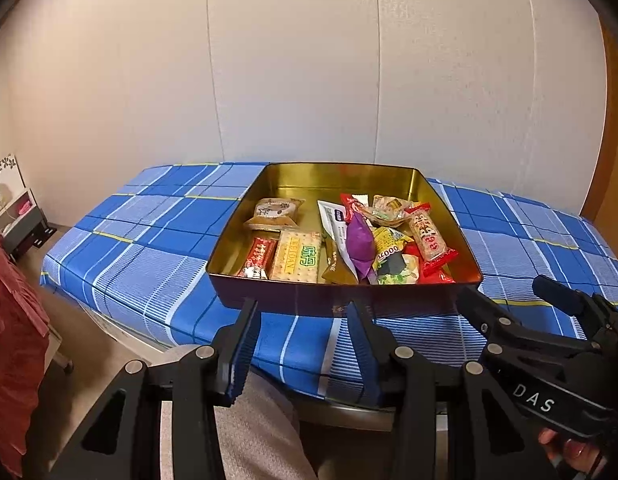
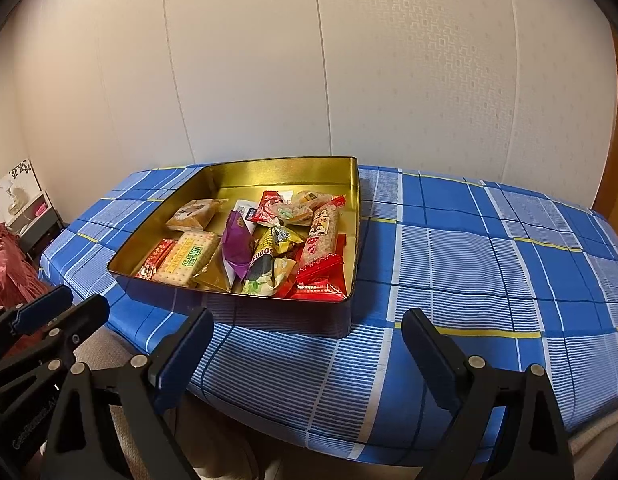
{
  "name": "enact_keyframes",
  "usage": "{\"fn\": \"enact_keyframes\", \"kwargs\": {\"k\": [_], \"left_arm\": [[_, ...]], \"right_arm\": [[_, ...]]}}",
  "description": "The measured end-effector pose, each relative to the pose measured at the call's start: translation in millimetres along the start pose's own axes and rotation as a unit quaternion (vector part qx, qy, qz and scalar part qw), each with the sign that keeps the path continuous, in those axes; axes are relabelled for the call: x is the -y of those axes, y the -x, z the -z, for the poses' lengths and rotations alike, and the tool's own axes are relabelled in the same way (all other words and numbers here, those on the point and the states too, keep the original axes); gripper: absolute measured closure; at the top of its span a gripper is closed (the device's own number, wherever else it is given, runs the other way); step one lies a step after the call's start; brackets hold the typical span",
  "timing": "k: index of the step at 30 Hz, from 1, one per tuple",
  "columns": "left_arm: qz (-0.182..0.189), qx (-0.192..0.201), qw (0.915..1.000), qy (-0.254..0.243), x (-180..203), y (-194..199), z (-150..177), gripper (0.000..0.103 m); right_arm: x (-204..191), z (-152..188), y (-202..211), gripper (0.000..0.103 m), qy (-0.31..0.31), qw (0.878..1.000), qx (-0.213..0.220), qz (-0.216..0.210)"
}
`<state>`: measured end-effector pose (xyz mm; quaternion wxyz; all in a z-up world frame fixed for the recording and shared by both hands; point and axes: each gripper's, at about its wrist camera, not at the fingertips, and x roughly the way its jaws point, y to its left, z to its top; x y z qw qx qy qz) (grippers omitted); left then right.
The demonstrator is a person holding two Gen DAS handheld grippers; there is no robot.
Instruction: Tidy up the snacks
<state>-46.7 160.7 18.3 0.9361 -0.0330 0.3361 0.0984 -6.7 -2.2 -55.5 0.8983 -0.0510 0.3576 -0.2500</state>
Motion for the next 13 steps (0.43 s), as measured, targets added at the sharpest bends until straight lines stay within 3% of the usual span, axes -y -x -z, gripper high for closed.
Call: {"fn": "enact_keyframes", "kwargs": {"k": [13], "left_arm": [[-0.004, -0.015, 0.9999, 0.007, 0.5, -7.2, 0.0, 0.057]], "right_arm": [[6.9, 0.1, -2.8, 0.008, -0.011, 1.0, -0.003, 0.0]]}}
